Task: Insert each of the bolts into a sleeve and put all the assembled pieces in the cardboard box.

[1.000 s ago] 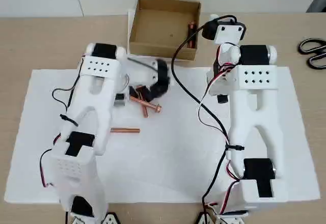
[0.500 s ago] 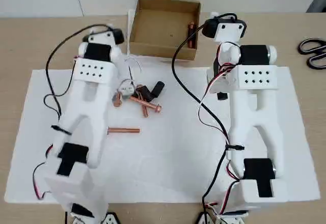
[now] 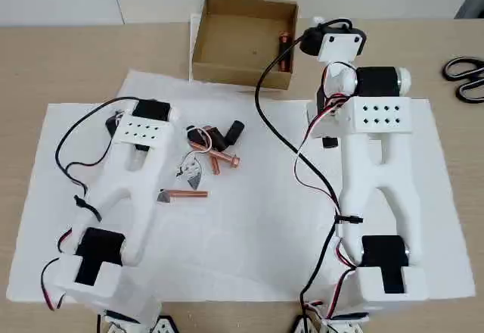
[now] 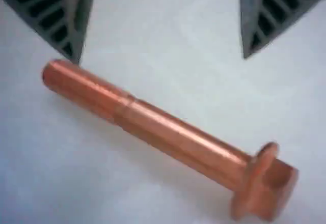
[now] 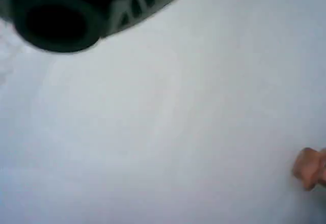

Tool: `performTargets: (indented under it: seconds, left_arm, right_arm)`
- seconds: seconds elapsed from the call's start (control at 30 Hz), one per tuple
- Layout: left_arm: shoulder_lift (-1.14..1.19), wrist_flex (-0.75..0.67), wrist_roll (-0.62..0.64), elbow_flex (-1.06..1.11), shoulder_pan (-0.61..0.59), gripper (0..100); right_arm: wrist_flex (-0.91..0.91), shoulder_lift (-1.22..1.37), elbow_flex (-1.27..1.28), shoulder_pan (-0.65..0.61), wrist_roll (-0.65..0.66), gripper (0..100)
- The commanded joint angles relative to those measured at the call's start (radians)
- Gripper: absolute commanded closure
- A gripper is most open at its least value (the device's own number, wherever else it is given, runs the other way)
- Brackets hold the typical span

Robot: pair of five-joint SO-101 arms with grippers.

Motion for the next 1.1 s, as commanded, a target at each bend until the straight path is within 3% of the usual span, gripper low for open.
performTargets:
  seconds: [0.0,0.23,0.5,0.77,1.07]
  left_arm:
    - [-0.054,-0.08,0.037,0.045,-0.031,80]
    - [-0.054,-0.255,0.075,0.188,-0.035,80]
    - [-0.054,-0.339,0.137,0.259,-0.035,81]
    - [-0.054,-0.35,0.143,0.262,-0.035,98]
    - [-0.063,-0.342,0.135,0.255,-0.015,99]
  right_arm:
    - [-0.007,-0.059,-0.006,-0.004,-0.003,99.5]
    - [-0.007,-0.059,-0.006,-0.001,-0.003,99.5]
    - [-0.013,-0.059,-0.006,-0.001,-0.003,99.5]
    - [-0.013,-0.059,-0.006,-0.001,-0.003,99.5]
    - [-0.013,-0.058,-0.006,-0.001,-0.003,99.5]
